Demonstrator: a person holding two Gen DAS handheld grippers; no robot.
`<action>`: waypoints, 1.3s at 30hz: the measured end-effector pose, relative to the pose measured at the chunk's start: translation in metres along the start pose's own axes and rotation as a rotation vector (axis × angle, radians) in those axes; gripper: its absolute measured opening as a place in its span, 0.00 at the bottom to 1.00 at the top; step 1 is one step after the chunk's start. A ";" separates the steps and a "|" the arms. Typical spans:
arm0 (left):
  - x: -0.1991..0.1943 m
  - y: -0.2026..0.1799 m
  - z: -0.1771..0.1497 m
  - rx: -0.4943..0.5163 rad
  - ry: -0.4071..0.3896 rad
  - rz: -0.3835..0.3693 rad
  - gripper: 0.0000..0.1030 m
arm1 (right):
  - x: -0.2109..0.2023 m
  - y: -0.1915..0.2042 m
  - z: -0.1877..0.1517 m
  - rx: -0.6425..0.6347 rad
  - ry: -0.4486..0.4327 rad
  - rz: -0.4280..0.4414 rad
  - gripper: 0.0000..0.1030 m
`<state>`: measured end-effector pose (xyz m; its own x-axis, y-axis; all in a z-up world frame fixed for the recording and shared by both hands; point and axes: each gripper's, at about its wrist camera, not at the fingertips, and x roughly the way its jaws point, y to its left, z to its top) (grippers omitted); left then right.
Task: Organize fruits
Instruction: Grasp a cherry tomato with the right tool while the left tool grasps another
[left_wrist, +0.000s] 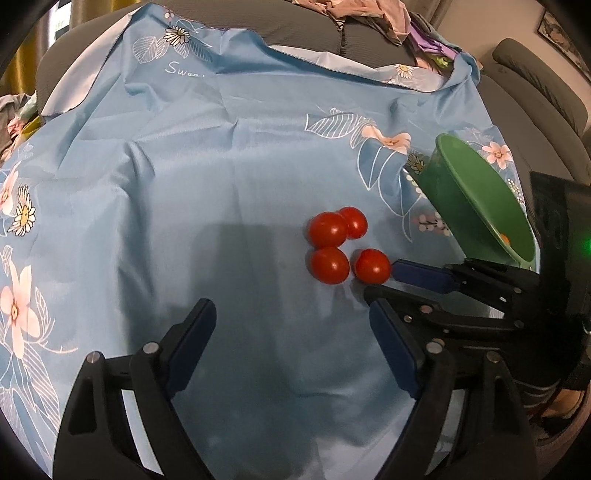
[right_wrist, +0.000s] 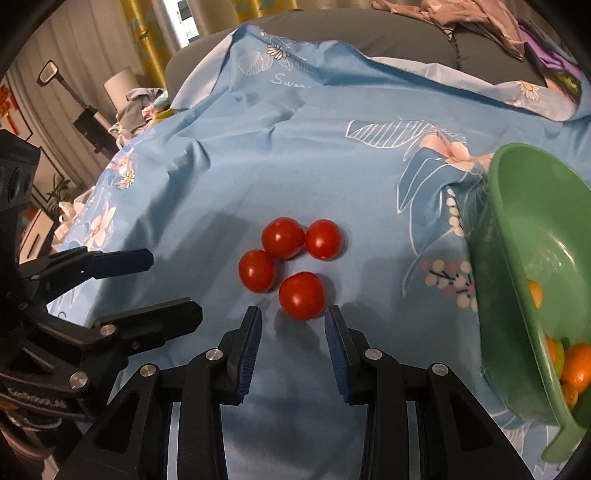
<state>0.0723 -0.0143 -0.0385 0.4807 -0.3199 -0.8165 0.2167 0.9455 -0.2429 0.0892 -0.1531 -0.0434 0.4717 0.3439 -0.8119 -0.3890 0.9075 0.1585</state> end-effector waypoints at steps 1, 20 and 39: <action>0.001 0.000 0.000 0.004 0.001 0.000 0.82 | 0.002 0.000 0.001 0.001 0.002 -0.001 0.36; 0.018 -0.012 0.009 0.035 0.023 -0.023 0.77 | 0.004 -0.011 -0.007 0.005 -0.021 -0.005 0.29; 0.058 -0.034 0.026 0.110 0.016 0.096 0.31 | -0.008 -0.025 -0.020 0.039 -0.042 0.024 0.29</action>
<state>0.1145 -0.0662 -0.0641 0.4900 -0.2265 -0.8418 0.2625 0.9592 -0.1053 0.0798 -0.1833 -0.0522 0.4959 0.3751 -0.7832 -0.3699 0.9072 0.2003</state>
